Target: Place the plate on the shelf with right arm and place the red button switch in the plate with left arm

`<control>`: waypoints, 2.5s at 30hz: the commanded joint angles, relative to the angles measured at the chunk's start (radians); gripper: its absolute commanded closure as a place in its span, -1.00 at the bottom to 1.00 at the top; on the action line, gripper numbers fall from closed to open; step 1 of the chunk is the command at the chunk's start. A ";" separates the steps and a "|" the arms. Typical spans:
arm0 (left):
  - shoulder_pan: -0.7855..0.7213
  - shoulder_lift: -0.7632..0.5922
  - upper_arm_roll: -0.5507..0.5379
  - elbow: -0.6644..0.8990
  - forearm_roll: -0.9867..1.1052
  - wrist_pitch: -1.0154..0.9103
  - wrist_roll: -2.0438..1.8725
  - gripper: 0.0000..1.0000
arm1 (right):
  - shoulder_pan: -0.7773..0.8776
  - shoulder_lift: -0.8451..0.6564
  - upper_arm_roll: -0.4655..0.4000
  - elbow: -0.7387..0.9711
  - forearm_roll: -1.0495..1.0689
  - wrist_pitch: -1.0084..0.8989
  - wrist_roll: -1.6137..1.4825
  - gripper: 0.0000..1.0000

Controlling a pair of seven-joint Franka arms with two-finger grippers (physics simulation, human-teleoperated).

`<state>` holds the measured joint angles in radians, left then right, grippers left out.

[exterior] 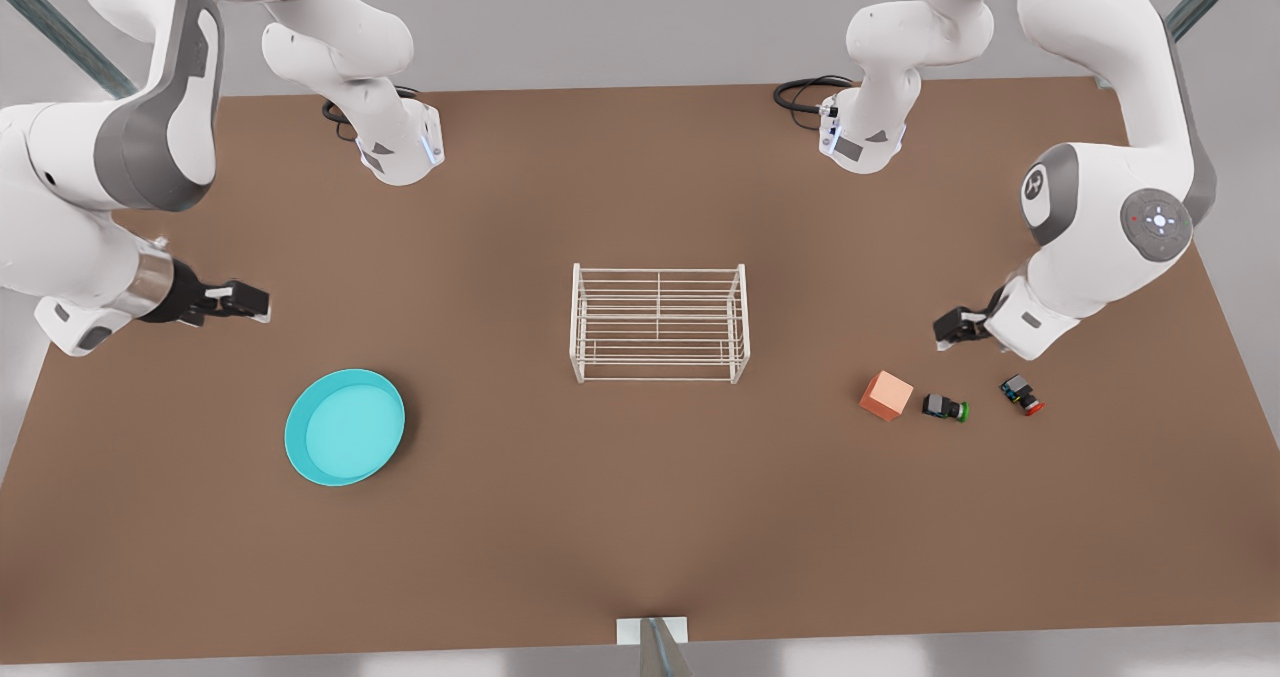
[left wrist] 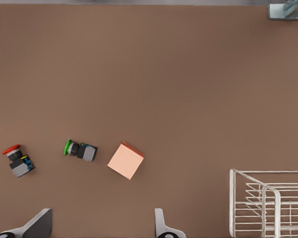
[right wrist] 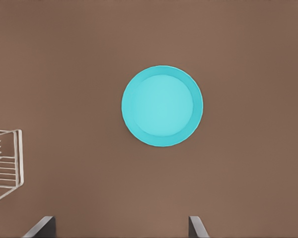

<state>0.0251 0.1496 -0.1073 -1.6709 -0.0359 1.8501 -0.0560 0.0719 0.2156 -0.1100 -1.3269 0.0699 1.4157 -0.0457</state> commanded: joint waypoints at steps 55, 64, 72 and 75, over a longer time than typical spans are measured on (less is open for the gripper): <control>0.325 0.395 0.015 -0.062 0.110 0.362 -0.119 -1.00 | -0.273 0.656 0.016 -0.046 0.398 0.594 -0.800 0.01; 0.383 0.470 0.015 -0.087 0.116 0.454 -0.061 -1.00 | -0.273 0.654 0.016 -0.046 0.398 0.594 -0.796 0.32; 0.372 0.446 0.014 -0.151 0.117 0.500 -0.067 -1.00 | -0.273 0.663 0.016 -0.046 0.398 0.595 -0.793 0.24; 0.372 0.453 0.015 -0.161 0.120 0.518 -0.065 -1.00 | -0.273 0.676 0.016 -0.046 0.400 0.600 -0.796 0.24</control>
<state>0.3971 0.6028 -0.0926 -1.8308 0.0809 2.3376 -0.1473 -0.2013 0.8902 -0.0936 -1.3734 0.4673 2.0126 -0.7841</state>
